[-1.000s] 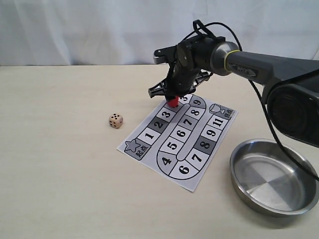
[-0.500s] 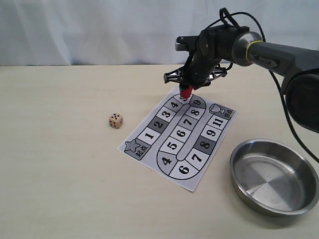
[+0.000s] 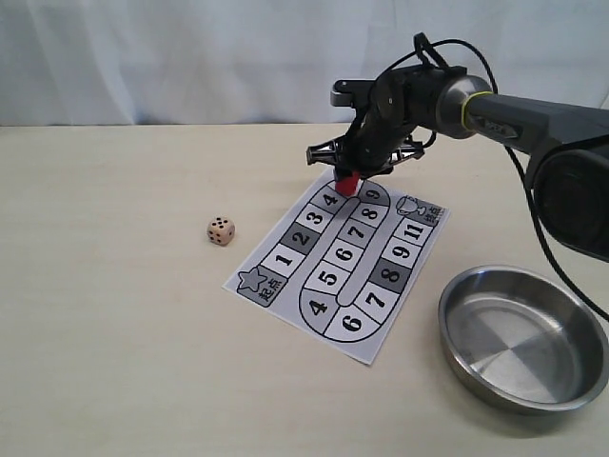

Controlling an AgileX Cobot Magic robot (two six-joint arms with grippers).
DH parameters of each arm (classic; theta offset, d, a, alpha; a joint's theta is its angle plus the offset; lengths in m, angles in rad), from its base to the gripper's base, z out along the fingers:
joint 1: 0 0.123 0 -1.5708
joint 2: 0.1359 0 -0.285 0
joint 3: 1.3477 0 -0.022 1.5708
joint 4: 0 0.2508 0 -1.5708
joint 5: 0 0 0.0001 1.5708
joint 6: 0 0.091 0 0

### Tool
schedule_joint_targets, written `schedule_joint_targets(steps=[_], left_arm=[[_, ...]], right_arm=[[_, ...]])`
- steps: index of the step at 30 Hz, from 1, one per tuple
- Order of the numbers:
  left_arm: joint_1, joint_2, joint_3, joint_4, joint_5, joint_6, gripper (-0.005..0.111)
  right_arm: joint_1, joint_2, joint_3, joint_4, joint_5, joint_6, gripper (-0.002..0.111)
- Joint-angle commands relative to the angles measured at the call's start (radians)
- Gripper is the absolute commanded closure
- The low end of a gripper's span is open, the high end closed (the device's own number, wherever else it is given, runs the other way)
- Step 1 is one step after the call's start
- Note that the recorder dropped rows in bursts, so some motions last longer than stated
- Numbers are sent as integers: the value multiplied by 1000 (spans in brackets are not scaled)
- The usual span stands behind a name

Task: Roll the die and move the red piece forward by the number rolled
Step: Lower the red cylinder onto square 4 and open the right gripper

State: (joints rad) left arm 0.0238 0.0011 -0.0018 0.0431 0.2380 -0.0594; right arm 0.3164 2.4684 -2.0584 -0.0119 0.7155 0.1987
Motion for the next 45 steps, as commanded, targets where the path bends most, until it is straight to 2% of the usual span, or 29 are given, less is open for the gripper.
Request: schedule_joint_targets(steps=[1, 4, 7, 35, 39, 40, 45], left_arm=[[0, -1, 2, -1, -4, -5, 107], [0, -1, 2, -1, -4, -5, 107], [0, -1, 2, -1, -4, -5, 107], [0, -1, 2, 1, -10, -5, 107], [0, -1, 2, 1, -6, -5, 107], [0, -1, 2, -1, -4, -5, 107], [0, -1, 2, -1, -4, -5, 107]], right_arm=[[-4, 1, 1, 23, -33, 0, 82], [-4, 1, 1, 19, -33, 0, 74], [-4, 1, 1, 12, -39, 0, 70], [-4, 1, 1, -28, -31, 0, 70], [-4, 1, 1, -28, -31, 0, 36], [-4, 1, 1, -28, -35, 0, 31], [-4, -33, 1, -28, -48, 0, 31]])
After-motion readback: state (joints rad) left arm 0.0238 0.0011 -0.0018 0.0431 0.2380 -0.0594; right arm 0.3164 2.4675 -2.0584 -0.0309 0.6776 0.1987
